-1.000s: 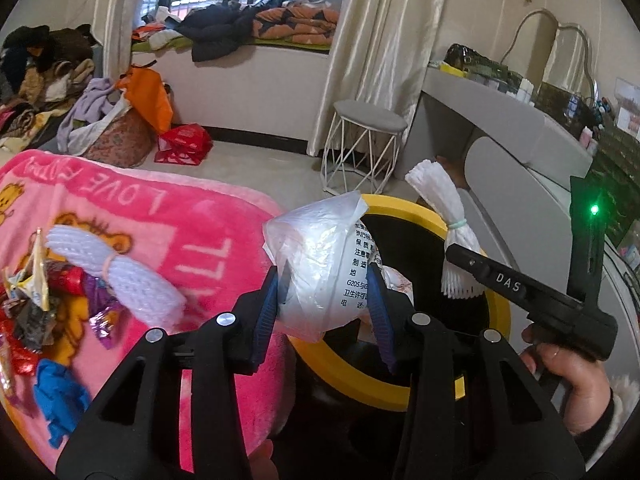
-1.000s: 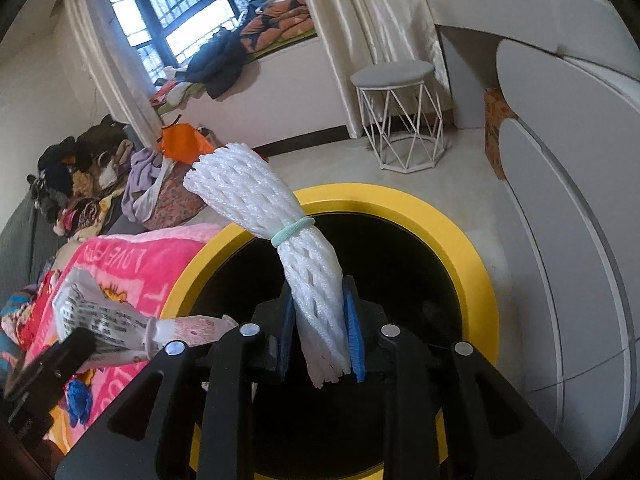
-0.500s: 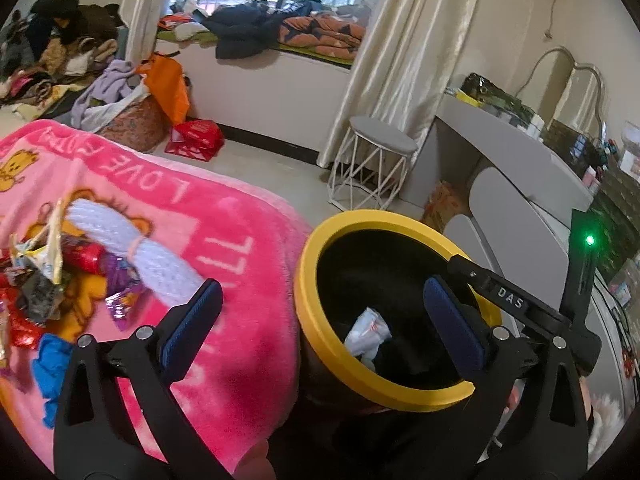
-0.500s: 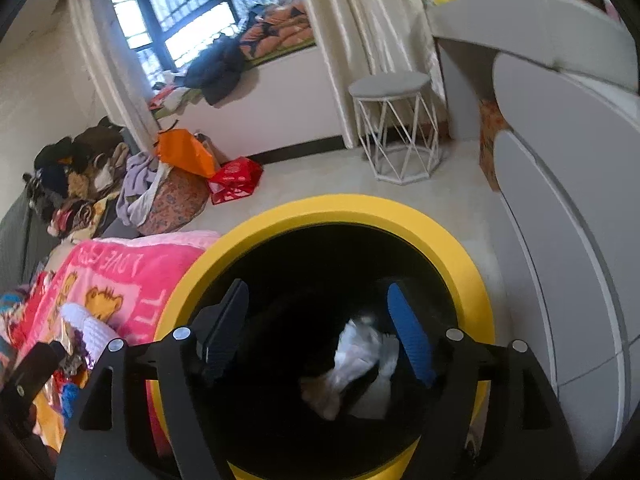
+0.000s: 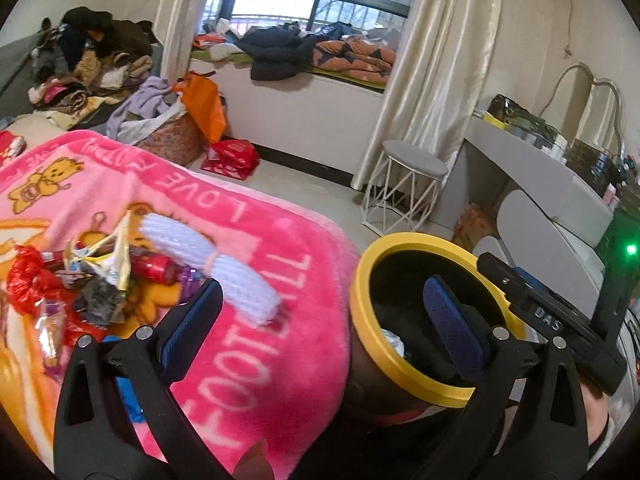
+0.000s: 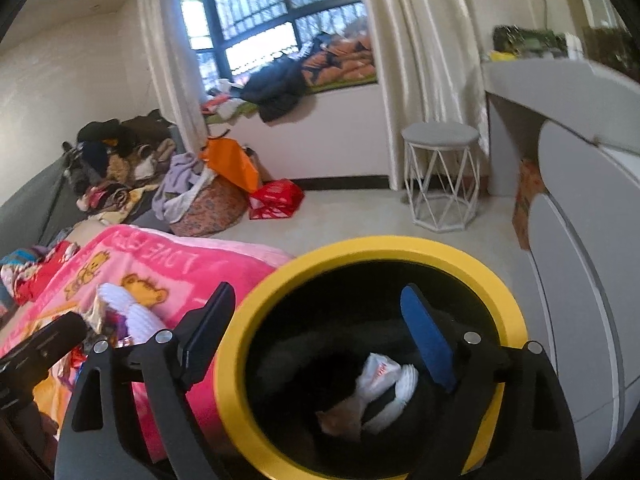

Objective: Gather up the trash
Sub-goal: 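Move both tools back over the remaining trash on the blanket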

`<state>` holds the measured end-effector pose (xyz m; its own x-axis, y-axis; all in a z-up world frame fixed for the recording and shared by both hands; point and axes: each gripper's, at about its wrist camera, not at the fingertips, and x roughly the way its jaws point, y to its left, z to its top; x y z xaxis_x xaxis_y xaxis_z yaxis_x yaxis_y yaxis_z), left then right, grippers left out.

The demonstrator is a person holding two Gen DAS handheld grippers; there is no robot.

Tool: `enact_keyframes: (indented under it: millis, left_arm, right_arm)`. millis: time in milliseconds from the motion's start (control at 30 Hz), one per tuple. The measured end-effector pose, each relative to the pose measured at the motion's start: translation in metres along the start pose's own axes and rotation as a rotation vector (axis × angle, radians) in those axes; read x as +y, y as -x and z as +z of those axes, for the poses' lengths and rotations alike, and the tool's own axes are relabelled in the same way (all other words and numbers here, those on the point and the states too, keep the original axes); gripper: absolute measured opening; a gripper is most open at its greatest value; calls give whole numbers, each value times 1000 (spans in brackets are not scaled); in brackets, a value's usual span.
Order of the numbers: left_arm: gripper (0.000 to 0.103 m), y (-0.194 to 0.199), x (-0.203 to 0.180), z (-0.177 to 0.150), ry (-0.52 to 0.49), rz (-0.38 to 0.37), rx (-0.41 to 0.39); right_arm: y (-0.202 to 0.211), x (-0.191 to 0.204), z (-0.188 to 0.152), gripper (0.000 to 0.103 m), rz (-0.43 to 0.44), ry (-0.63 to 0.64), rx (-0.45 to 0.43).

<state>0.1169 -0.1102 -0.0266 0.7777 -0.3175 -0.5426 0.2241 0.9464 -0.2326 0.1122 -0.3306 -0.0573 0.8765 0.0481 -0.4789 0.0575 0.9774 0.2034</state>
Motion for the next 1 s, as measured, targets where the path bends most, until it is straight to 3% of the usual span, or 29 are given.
enact_keyframes:
  millis: [500,1000]
  left_arm:
    - [92,34,39,7,48,89,-73]
    - [92,63,86,12,110,211,-136]
  right_arm:
    - [18,68,-2,83,118,134,-38]
    - [24,135,-18,83,246,235,12]
